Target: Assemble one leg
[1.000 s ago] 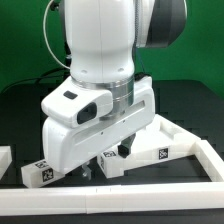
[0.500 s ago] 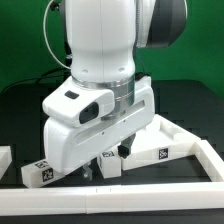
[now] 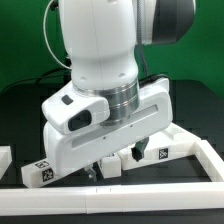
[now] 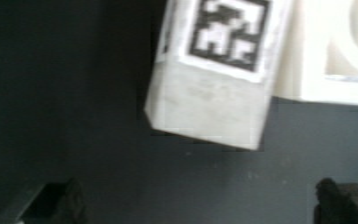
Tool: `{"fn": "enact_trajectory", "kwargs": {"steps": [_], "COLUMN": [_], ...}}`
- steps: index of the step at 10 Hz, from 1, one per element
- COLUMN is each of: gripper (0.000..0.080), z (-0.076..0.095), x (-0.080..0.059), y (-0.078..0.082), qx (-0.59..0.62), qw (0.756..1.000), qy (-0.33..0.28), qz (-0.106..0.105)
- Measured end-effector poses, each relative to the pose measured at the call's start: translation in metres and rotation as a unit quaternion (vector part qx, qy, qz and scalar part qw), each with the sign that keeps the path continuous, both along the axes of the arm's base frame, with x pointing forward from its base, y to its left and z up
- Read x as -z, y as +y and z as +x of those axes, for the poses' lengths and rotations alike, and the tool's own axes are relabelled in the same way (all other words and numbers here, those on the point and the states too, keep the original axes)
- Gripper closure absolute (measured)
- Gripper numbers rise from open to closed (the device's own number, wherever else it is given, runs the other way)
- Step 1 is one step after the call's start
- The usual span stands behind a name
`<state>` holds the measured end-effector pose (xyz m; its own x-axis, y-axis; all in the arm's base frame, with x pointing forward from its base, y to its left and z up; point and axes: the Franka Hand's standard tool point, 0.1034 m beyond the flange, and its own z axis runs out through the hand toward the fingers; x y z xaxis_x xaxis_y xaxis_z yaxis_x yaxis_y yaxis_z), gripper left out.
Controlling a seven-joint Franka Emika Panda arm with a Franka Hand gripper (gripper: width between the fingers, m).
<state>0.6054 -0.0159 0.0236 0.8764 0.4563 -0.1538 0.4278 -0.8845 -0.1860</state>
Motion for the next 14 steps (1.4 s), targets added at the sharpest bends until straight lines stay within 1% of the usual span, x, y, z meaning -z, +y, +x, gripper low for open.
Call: {"fn": "enact_trajectory", "kwargs": {"steps": [3,5,7,10,11,12,13,14], "gripper": [0.015,0.015,0.015,0.015,0.0267,0.0401,0.0401,0.0505], "z": [-0.001,-0.011,-0.017,-0.018,-0.018,-0.018,-0.018,-0.018], "x": [0.001,0.012,0.017,0.018,0.019,0.019,0.019,0.019], "y": [-0.001,-0.014,-0.024,-0.019,-0.019,-0.019,-0.019,-0.019], "qx": [0.006,0.041,0.052,0.048,0.048,0.048,0.048,0.048], "qw": [1.0,0.999,0.999,0.999,0.999,0.999,0.999,0.999], "qy": [0.0,-0.008,-0.003,-0.009,-0.009,-0.008,-0.008,-0.008], "qz": [-0.002,-0.015,-0.016,-0.016,-0.016,-0.016,-0.016,-0.016]}}
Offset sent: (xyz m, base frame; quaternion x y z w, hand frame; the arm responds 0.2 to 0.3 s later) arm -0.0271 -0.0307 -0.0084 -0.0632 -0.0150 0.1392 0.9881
